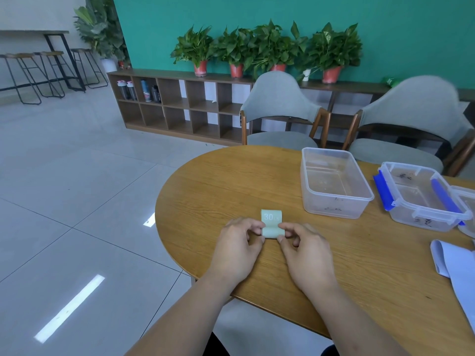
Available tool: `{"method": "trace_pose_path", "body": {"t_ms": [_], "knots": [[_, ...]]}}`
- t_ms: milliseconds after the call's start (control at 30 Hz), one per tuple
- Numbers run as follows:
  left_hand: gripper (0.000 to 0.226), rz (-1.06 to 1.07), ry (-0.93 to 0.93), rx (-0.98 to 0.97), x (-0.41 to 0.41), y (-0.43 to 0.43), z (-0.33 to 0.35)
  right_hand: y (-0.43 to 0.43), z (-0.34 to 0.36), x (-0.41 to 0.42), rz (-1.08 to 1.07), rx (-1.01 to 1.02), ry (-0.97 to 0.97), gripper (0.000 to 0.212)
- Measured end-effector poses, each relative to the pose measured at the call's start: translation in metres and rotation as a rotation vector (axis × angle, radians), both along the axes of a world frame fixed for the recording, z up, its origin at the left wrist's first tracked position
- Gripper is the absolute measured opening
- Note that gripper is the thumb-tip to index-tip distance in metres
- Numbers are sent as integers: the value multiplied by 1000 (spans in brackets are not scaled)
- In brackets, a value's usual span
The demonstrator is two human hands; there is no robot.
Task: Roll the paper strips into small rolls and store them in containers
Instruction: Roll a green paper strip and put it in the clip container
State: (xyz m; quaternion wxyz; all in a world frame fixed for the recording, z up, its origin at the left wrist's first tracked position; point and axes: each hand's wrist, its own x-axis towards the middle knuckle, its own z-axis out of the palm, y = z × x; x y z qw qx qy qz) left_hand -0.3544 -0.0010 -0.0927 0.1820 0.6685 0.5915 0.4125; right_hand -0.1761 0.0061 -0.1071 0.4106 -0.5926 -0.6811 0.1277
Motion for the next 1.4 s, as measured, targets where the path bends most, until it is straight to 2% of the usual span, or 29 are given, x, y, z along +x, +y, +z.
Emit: {"method": "trace_pose_path", "body": {"t_ms": [400, 600, 900, 1067, 1233, 1400], "knots": [[18, 10, -33, -1, 0, 0, 1, -2, 3, -2, -12, -10, 46, 16], [27, 3, -26, 3, -1, 0, 1, 0, -1, 0, -6, -4, -3, 26], [20, 0, -82, -13, -1, -1, 2, -1, 1, 2, 3, -4, 79, 20], [16, 3, -37, -20, 0, -2, 2, -1, -1, 2, 1, 21, 58, 17], [22, 7, 43, 1, 2, -2, -1, 0, -2, 2, 9, 16, -5, 29], [22, 16, 34, 0, 1, -2, 0, 1, -3, 3, 10, 13, 12, 26]]}}
